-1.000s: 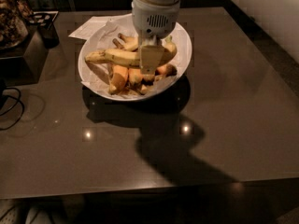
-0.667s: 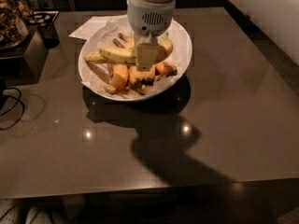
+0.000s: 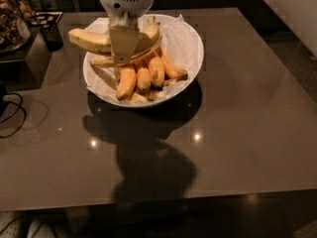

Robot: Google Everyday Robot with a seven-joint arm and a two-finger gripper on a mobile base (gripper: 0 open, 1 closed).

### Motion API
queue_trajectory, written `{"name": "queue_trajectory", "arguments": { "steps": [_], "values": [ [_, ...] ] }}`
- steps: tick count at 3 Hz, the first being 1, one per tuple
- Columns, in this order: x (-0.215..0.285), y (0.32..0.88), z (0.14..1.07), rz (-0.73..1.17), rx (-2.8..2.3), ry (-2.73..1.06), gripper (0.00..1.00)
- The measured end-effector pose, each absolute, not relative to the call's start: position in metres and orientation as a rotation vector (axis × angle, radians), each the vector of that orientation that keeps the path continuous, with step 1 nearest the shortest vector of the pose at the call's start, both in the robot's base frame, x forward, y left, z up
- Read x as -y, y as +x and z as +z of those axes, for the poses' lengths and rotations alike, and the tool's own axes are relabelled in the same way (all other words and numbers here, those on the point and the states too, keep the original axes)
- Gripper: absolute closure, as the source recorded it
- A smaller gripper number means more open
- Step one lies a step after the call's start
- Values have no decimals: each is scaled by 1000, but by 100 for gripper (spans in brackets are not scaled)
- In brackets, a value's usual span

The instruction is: Pick banana from white bowl

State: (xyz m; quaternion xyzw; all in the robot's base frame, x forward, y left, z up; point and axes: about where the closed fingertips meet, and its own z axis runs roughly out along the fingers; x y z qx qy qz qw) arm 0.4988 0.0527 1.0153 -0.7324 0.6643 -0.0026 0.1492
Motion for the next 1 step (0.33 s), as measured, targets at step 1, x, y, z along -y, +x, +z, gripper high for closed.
{"name": "queue_trajectory", "arguments": {
  "steps": [1],
  "values": [
    [-59, 503, 1019, -9, -1886, -2083, 100]
  ]
}}
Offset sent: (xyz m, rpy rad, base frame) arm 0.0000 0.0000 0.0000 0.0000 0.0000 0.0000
